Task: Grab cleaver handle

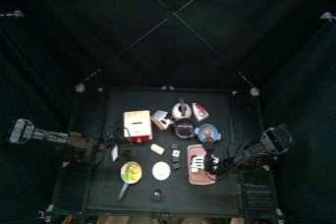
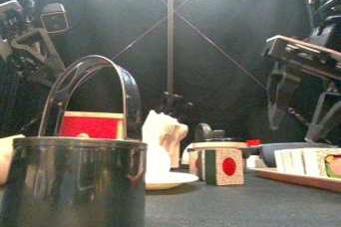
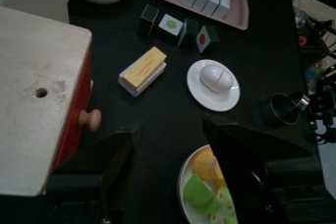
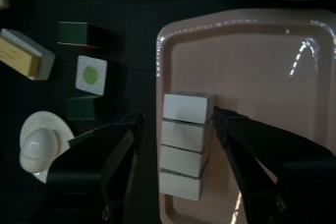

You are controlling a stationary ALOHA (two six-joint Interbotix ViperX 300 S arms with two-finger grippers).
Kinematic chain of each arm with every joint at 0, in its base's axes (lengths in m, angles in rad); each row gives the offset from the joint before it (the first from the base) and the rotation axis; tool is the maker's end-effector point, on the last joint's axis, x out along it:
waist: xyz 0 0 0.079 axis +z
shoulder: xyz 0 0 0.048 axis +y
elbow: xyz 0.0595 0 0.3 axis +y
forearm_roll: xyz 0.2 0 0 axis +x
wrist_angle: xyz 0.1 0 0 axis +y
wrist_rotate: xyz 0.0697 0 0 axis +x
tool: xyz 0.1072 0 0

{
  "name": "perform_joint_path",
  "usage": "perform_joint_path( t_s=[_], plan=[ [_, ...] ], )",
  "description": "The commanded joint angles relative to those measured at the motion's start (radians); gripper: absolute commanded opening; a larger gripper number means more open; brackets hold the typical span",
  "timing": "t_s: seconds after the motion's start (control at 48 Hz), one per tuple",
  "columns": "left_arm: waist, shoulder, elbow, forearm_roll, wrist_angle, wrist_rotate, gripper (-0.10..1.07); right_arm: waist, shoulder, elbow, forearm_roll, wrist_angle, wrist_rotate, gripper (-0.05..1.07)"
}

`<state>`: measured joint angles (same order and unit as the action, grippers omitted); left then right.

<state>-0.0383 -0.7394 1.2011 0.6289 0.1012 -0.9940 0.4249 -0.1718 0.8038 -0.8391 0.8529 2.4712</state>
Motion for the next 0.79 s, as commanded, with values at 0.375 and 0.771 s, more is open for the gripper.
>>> perform_joint_path(
  t_s=[0.375,0.771],
  plan=[
    [0.002,0.003,-0.012,0.002,-0.009,0.003,0.88,-0.229,-0.121,-0.186,-0.178,-0.049,-0.581,0.90],
    [0.002,0.003,-0.012,-0.002,-0.009,0.002,0.88,-0.483,0.031,-0.290,-0.328,-0.400,-0.699,0.89]
  ],
)
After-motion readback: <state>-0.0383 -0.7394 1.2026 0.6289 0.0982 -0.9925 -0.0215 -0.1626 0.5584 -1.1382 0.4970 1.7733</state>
